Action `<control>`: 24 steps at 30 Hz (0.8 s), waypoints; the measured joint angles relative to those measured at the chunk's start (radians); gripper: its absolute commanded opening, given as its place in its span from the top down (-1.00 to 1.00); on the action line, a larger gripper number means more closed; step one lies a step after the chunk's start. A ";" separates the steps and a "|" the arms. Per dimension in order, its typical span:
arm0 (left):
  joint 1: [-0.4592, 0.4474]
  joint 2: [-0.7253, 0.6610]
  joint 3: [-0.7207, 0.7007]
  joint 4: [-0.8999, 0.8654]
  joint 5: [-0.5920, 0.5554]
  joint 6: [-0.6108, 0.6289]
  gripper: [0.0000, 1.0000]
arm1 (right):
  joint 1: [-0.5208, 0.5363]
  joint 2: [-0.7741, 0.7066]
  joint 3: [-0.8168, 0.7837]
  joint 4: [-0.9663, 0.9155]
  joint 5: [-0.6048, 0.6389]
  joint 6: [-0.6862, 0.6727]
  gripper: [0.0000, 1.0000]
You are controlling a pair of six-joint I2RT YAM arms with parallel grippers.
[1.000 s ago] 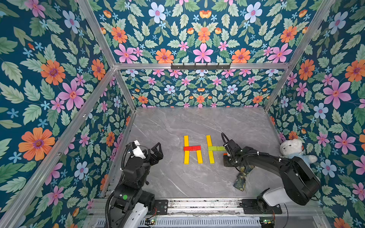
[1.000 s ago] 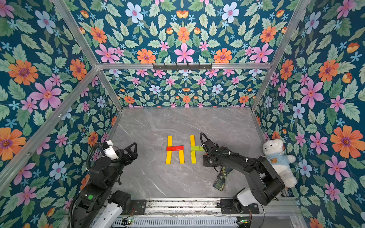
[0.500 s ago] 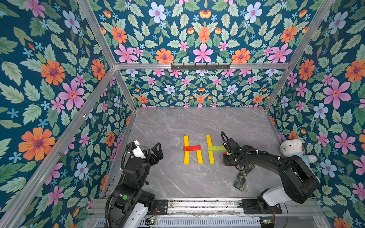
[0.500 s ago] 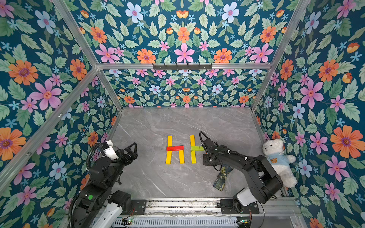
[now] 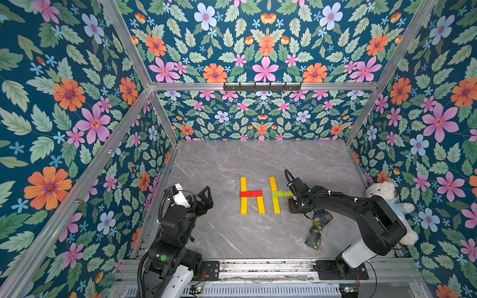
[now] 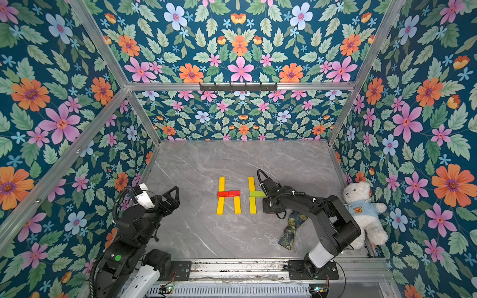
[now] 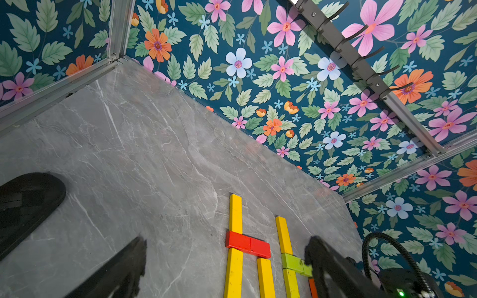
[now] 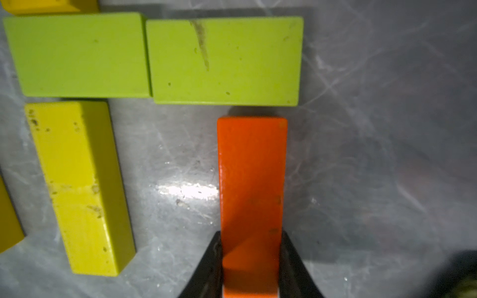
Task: Assemble the letter h with building blocks
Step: Assemble the building block at the center of the board.
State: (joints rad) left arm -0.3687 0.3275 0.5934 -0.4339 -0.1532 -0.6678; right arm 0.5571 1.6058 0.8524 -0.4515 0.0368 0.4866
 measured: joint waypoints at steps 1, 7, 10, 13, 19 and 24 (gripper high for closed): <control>0.000 0.000 0.000 0.000 0.000 0.000 -0.99 | -0.002 0.001 0.002 -0.002 -0.001 0.000 0.52; 0.000 0.000 0.000 0.000 0.000 0.000 -0.99 | -0.014 -0.008 -0.003 -0.004 -0.008 -0.012 0.52; 0.000 0.000 0.000 0.000 0.000 0.000 -0.99 | -0.014 -0.026 -0.021 -0.009 -0.008 -0.014 0.52; 0.000 0.000 0.000 0.000 0.000 0.000 -0.99 | -0.014 -0.050 -0.039 -0.025 -0.015 -0.016 0.52; 0.000 -0.003 0.000 0.000 0.000 0.000 -0.99 | -0.050 -0.103 -0.066 -0.063 -0.026 -0.009 0.52; 0.000 -0.006 -0.007 0.000 0.000 0.000 -0.99 | -0.053 -0.110 -0.066 -0.072 -0.036 -0.007 0.52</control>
State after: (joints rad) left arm -0.3683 0.3210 0.5865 -0.4335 -0.1528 -0.6682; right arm 0.5041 1.4960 0.7860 -0.5240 0.0010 0.4797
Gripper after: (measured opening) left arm 0.996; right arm 0.319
